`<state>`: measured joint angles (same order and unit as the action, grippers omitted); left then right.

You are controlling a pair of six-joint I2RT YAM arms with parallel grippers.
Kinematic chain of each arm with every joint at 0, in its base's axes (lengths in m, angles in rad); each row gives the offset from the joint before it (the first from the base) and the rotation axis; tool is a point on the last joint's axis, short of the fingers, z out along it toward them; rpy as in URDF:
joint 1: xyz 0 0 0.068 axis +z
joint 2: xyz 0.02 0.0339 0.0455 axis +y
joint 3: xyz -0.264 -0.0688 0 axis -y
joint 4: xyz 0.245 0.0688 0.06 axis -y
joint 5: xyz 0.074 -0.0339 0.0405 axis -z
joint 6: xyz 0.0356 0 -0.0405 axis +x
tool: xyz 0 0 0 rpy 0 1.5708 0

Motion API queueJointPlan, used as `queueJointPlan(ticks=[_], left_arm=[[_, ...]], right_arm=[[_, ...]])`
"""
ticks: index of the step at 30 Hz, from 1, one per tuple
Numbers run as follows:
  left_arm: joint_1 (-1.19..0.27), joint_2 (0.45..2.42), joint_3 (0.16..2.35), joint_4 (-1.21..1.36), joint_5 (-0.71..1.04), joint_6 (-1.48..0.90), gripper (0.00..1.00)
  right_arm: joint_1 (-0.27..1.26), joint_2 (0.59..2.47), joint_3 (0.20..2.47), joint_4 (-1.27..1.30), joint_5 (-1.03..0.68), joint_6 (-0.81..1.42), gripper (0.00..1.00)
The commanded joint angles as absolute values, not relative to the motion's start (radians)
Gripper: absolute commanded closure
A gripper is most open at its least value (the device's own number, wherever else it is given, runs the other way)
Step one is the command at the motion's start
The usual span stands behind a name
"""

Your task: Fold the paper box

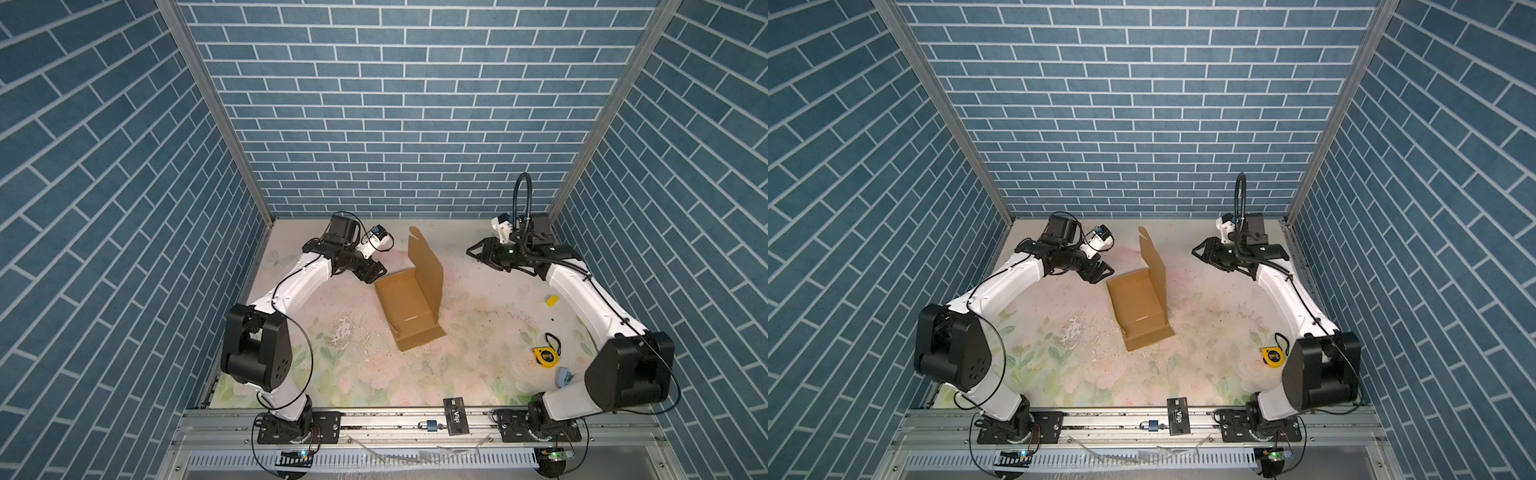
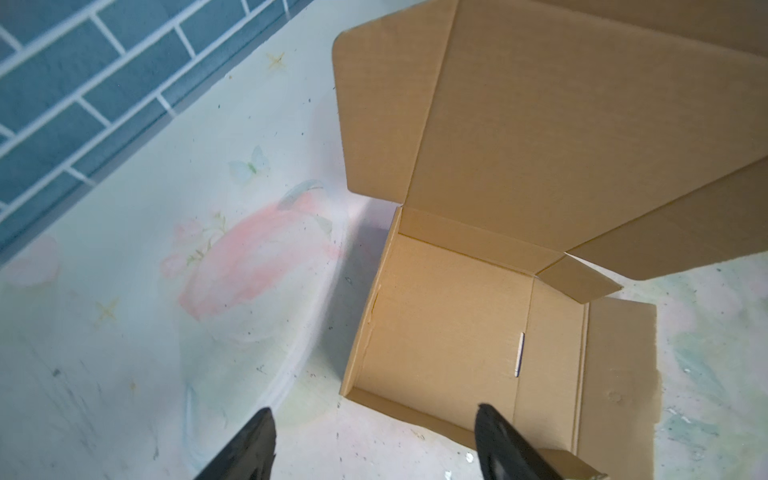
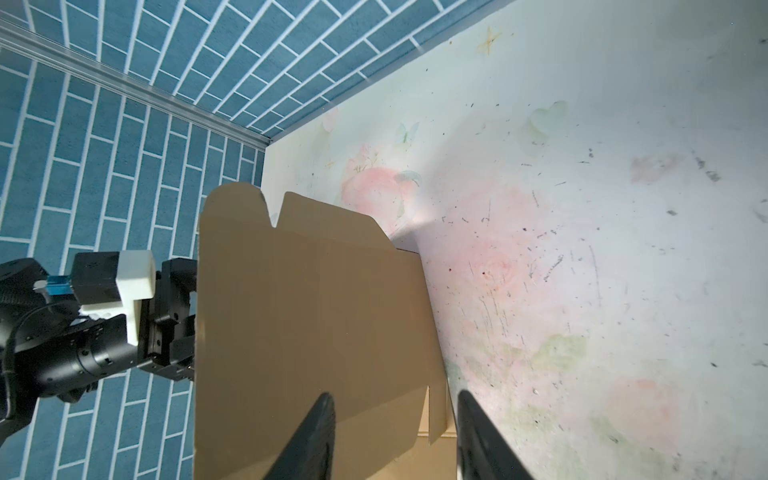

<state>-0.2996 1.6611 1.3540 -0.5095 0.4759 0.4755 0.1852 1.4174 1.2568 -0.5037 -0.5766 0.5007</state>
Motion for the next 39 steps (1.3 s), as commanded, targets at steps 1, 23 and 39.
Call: queueJointPlan(ticks=[1, 23, 39], left_arm=[[-0.299, 1.713, 1.395, -0.471, 0.523, 0.579, 0.22], [-0.325, 2.06, 1.625, -0.584, 0.506, 0.637, 0.23], [-0.357, 2.193, 1.763, -0.697, 0.459, 0.682, 0.43]], right_arm=[[0.161, 1.333, 1.214, -0.556, -0.51, 0.415, 0.47], [0.089, 1.126, 1.132, -0.701, -0.406, 0.284, 0.21], [0.083, 1.144, 1.078, -0.688, -0.39, 0.259, 0.22]])
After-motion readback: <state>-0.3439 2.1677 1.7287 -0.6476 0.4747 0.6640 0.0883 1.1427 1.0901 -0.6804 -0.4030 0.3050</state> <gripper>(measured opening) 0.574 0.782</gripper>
